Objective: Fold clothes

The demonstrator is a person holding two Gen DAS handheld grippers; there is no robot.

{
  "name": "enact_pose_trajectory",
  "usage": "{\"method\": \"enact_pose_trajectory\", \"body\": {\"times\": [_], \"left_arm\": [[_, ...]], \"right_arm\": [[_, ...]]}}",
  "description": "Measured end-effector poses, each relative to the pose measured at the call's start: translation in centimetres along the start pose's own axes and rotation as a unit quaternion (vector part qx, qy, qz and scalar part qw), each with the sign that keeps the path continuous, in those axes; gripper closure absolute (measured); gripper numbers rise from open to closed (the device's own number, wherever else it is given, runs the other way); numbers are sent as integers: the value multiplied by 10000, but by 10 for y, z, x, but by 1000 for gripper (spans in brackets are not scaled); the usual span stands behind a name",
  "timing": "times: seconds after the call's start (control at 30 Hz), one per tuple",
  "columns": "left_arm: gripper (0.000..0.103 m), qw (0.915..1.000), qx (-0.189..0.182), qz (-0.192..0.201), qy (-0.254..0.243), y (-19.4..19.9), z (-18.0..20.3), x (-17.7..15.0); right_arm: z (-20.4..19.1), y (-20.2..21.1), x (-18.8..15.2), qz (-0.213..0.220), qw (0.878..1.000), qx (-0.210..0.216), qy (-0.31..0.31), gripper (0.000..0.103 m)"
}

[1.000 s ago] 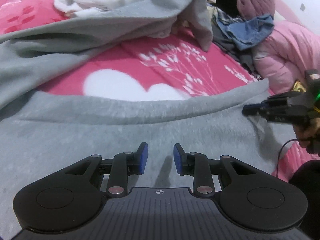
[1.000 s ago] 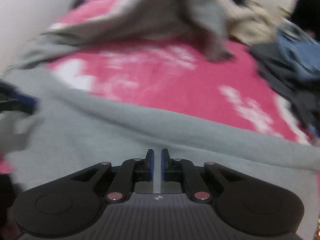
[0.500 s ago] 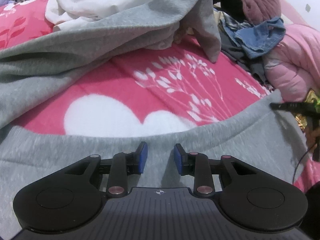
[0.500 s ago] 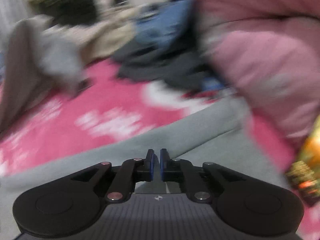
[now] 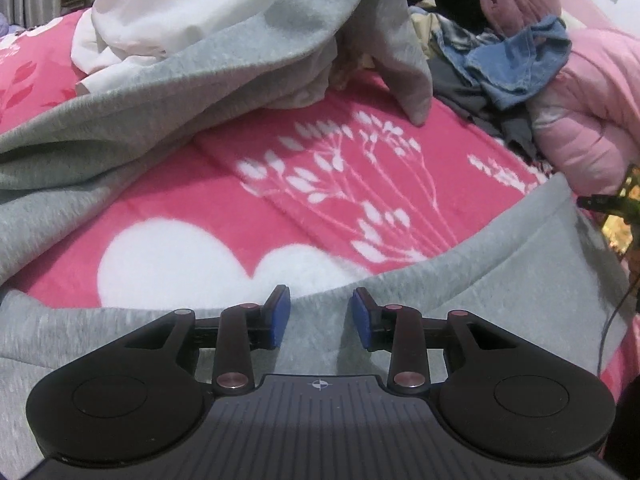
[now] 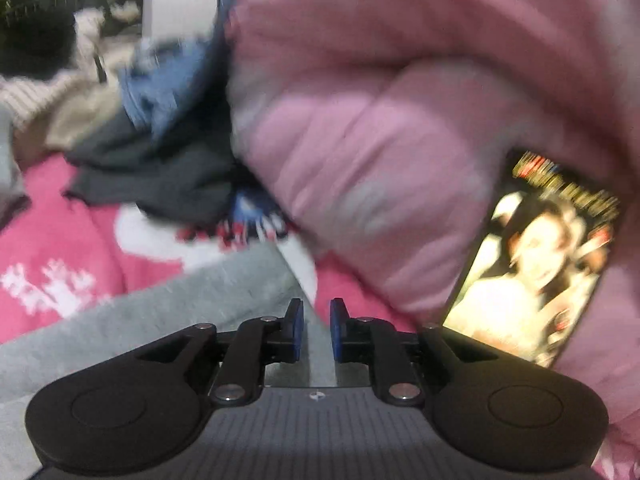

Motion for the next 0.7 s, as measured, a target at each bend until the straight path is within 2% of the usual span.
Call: {"method": "enact_pose_trajectory", "body": {"times": [0.1,0.17,0.27,0.33,0.47,0.6,0.7], "left_arm": [[69,9999,-4,80,114,12,-2,3],[69,9996,-17,144,233,23,-6,3],[68,9987,29,191,467,51,-16,-6],[68,9984,196,183,490,71,-26,-15],[68,9969,569,235,486,105,-54,-33],[68,9939,863,304,611,122,-81,-39],[68,9924,971,295,692,130,-96,-40]], "right_arm": [[-2,28,7,451,9989,93,-15,88],[-7,44,13,686,9971,299,-103,88],[-25,63,25,923,9917,882,-140,86],[-44,72,27,1043,9867,1245,12,82],[-87,93,25,822,9692,2318,116,82],[-134,110,15,360,9385,3434,69,82],[-168,130,4,100,9167,3985,271,82]]}}
Point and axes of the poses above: each gripper's, at about its wrist camera, not at the fingertips, and y roughly against the way its jaws point, z to its right, x to its top, the point moved 4 cm from there along -y, roughly the way its jaws point, and after that the axes turned 8 degrees about z, right-handed, at the moved point
